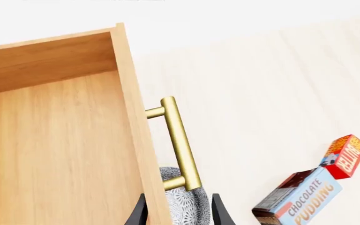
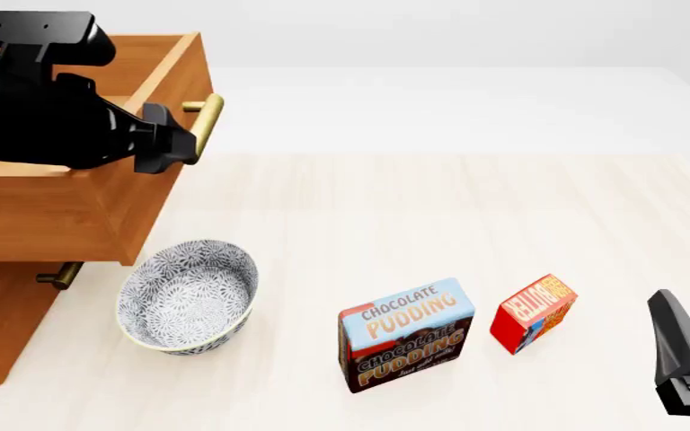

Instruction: Put the butter at the back in the top drawer of the cabinet and close it.

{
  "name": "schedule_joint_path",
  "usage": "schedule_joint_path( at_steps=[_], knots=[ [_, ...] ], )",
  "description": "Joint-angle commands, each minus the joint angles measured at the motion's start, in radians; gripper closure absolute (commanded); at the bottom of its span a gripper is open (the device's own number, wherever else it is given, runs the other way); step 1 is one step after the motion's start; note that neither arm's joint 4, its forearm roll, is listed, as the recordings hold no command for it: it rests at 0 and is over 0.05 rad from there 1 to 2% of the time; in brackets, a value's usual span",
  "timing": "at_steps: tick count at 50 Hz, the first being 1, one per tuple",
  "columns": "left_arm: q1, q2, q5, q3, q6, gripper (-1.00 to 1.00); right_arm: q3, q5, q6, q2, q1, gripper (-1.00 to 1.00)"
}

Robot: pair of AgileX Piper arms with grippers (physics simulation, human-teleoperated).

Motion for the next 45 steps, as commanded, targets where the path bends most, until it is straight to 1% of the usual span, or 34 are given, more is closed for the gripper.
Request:
schedule_joint_path(
  at_steps=[1, 18, 33, 45],
  knots=[
    [-0.061, 0.233, -0.032, 0.086, 0.097, -1.00, 0.000, 0.000, 0.000, 0.000, 0.000, -1.00],
    [-0.107, 0.266, -0.032, 0.047, 0.083, -1.00, 0.000, 0.000, 0.000, 0.000, 0.000, -1.00],
    [-0.085, 0.222, 0.028, -0.003, 0.112, -1.00, 0.000, 0.000, 0.000, 0.000, 0.000, -1.00],
    [-0.056, 0.148, 0.094, -0.041, 0.153, -1.00, 0.000, 0.000, 0.000, 0.000, 0.000, -1.00]
  ],
)
